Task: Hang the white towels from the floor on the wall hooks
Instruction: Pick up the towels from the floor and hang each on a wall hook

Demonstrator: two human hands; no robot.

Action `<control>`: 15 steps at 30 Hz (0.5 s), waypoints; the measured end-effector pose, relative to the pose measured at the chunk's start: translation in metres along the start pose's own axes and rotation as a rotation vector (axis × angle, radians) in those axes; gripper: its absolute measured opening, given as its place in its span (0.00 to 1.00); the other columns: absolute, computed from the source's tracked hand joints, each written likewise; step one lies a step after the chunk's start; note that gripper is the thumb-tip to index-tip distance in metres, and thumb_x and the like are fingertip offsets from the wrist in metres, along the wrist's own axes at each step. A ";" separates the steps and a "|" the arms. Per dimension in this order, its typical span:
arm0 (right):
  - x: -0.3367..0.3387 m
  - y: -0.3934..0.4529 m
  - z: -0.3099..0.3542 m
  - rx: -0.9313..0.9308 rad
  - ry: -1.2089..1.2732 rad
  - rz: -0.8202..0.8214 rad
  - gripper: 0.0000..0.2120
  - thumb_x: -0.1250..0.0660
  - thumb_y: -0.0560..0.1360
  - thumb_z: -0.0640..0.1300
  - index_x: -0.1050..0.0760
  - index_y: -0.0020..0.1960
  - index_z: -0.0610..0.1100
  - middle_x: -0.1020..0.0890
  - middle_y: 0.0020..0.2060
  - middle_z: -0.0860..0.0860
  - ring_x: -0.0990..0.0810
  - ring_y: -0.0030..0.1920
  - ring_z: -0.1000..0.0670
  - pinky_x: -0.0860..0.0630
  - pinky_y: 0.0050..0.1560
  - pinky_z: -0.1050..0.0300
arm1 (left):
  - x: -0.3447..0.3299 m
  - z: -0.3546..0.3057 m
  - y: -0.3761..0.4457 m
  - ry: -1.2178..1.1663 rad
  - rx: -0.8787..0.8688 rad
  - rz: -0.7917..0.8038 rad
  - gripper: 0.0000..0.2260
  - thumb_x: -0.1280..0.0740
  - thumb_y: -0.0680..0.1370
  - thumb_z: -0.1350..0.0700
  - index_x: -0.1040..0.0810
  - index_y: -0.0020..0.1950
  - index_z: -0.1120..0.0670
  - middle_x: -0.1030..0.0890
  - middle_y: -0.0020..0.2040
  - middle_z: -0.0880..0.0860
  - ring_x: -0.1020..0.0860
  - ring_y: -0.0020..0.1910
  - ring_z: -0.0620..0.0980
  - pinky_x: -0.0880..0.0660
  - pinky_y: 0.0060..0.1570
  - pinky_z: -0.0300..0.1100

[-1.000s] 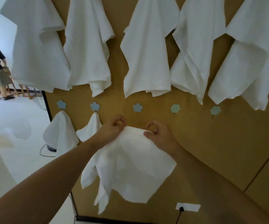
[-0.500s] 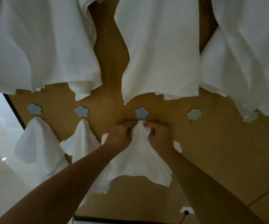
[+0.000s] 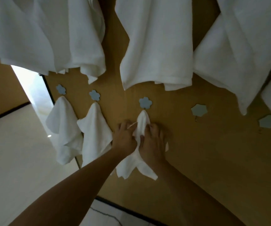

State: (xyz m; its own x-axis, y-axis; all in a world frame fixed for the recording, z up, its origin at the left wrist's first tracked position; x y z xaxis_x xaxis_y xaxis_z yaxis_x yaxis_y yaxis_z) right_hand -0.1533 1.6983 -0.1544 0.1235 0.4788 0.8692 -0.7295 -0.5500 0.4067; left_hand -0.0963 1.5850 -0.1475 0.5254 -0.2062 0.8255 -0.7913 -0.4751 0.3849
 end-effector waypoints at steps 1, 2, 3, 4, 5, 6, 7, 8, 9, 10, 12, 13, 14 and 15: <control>-0.003 -0.005 -0.002 -0.004 -0.004 0.070 0.23 0.41 0.78 0.51 0.34 0.72 0.47 0.32 0.68 0.48 0.33 0.64 0.46 0.37 0.65 0.50 | -0.004 0.003 -0.008 0.003 0.074 0.120 0.24 0.39 0.76 0.55 0.28 0.72 0.54 0.28 0.69 0.55 0.31 0.67 0.60 0.30 0.61 0.51; -0.008 -0.010 -0.005 -0.004 0.023 0.145 0.23 0.39 0.78 0.50 0.34 0.71 0.47 0.32 0.68 0.48 0.33 0.65 0.46 0.36 0.66 0.51 | -0.009 0.008 -0.018 -0.024 0.128 0.226 0.23 0.38 0.78 0.57 0.30 0.74 0.55 0.29 0.71 0.56 0.31 0.69 0.59 0.30 0.63 0.49; -0.011 -0.017 -0.006 -0.008 0.062 0.237 0.24 0.38 0.78 0.49 0.35 0.72 0.47 0.32 0.69 0.48 0.33 0.67 0.46 0.36 0.67 0.51 | -0.014 0.013 -0.029 -0.037 0.174 0.327 0.23 0.38 0.79 0.58 0.32 0.75 0.55 0.30 0.73 0.56 0.31 0.70 0.57 0.32 0.66 0.46; -0.015 -0.025 -0.007 -0.012 0.100 0.331 0.25 0.37 0.79 0.49 0.37 0.74 0.46 0.34 0.72 0.48 0.34 0.70 0.46 0.36 0.70 0.50 | -0.017 0.018 -0.044 -0.034 0.220 0.427 0.24 0.39 0.80 0.58 0.35 0.77 0.54 0.31 0.74 0.56 0.31 0.71 0.56 0.34 0.68 0.44; -0.018 -0.033 -0.008 -0.013 0.139 0.412 0.27 0.36 0.79 0.48 0.39 0.76 0.45 0.36 0.74 0.48 0.35 0.72 0.47 0.36 0.71 0.50 | -0.018 0.024 -0.059 -0.034 0.263 0.510 0.25 0.39 0.81 0.56 0.37 0.78 0.53 0.33 0.75 0.57 0.32 0.72 0.56 0.34 0.69 0.44; -0.021 -0.042 -0.010 -0.021 0.182 0.472 0.28 0.36 0.79 0.49 0.40 0.76 0.44 0.37 0.74 0.48 0.36 0.73 0.47 0.36 0.72 0.50 | -0.017 0.028 -0.074 -0.035 0.299 0.562 0.26 0.38 0.81 0.54 0.40 0.79 0.52 0.34 0.76 0.57 0.32 0.72 0.56 0.34 0.69 0.45; -0.023 -0.051 -0.010 -0.034 0.221 0.515 0.28 0.36 0.80 0.49 0.39 0.76 0.44 0.36 0.74 0.47 0.35 0.73 0.46 0.36 0.72 0.50 | -0.016 0.033 -0.088 -0.037 0.329 0.580 0.27 0.37 0.81 0.53 0.41 0.79 0.51 0.35 0.77 0.56 0.32 0.72 0.55 0.33 0.70 0.46; -0.024 -0.061 -0.009 -0.049 0.239 0.552 0.27 0.37 0.80 0.50 0.38 0.75 0.44 0.33 0.72 0.46 0.33 0.71 0.45 0.34 0.71 0.48 | -0.012 0.037 -0.102 -0.041 0.352 0.564 0.28 0.37 0.81 0.52 0.41 0.79 0.51 0.34 0.77 0.56 0.32 0.72 0.55 0.34 0.70 0.45; -0.026 -0.070 -0.006 -0.057 0.229 0.584 0.25 0.37 0.79 0.50 0.36 0.74 0.44 0.29 0.70 0.45 0.30 0.69 0.44 0.32 0.69 0.46 | -0.006 0.039 -0.114 -0.052 0.370 0.522 0.27 0.36 0.80 0.52 0.39 0.79 0.51 0.33 0.76 0.55 0.32 0.72 0.54 0.34 0.70 0.44; -0.028 -0.077 -0.001 -0.054 0.195 0.614 0.23 0.38 0.79 0.50 0.34 0.71 0.44 0.27 0.66 0.44 0.28 0.66 0.42 0.30 0.66 0.44 | 0.002 0.041 -0.126 -0.067 0.382 0.472 0.26 0.35 0.80 0.52 0.37 0.78 0.52 0.31 0.75 0.54 0.31 0.71 0.52 0.34 0.68 0.42; -0.030 -0.090 0.018 -0.030 0.144 0.672 0.18 0.39 0.79 0.48 0.31 0.67 0.44 0.24 0.62 0.43 0.25 0.63 0.40 0.28 0.62 0.44 | 0.020 0.045 -0.150 -0.090 0.407 0.391 0.24 0.34 0.79 0.53 0.32 0.75 0.52 0.28 0.72 0.54 0.28 0.69 0.52 0.32 0.64 0.40; -0.032 -0.097 0.032 -0.008 0.153 0.695 0.18 0.39 0.79 0.48 0.30 0.67 0.44 0.24 0.63 0.43 0.26 0.63 0.40 0.28 0.63 0.45 | 0.031 0.049 -0.163 -0.085 0.426 0.366 0.25 0.33 0.79 0.53 0.33 0.76 0.52 0.28 0.72 0.54 0.28 0.69 0.52 0.32 0.65 0.41; -0.034 -0.105 0.047 0.031 0.164 0.710 0.19 0.39 0.79 0.49 0.31 0.69 0.44 0.25 0.64 0.43 0.26 0.64 0.41 0.29 0.64 0.46 | 0.042 0.055 -0.177 -0.072 0.448 0.349 0.26 0.33 0.79 0.53 0.34 0.76 0.51 0.29 0.73 0.54 0.30 0.70 0.53 0.33 0.66 0.43; -0.036 -0.114 0.064 0.095 0.166 0.725 0.22 0.39 0.79 0.50 0.33 0.71 0.44 0.26 0.66 0.44 0.27 0.66 0.42 0.29 0.64 0.47 | 0.055 0.062 -0.192 -0.056 0.469 0.330 0.26 0.34 0.79 0.53 0.35 0.77 0.50 0.30 0.74 0.54 0.31 0.71 0.53 0.34 0.68 0.44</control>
State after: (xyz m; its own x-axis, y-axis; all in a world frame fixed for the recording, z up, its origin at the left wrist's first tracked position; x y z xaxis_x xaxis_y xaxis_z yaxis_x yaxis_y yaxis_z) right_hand -0.0312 1.6998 -0.2140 -0.4751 0.0666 0.8774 -0.5271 -0.8200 -0.2231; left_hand 0.1034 1.6121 -0.2016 0.3004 -0.4467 0.8427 -0.6992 -0.7041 -0.1240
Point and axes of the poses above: each hand's wrist, its own y-axis towards the middle knuckle, its own x-axis out of the back of the hand, z = x × y, the point moved 3 cm from there along y, towards the middle knuckle
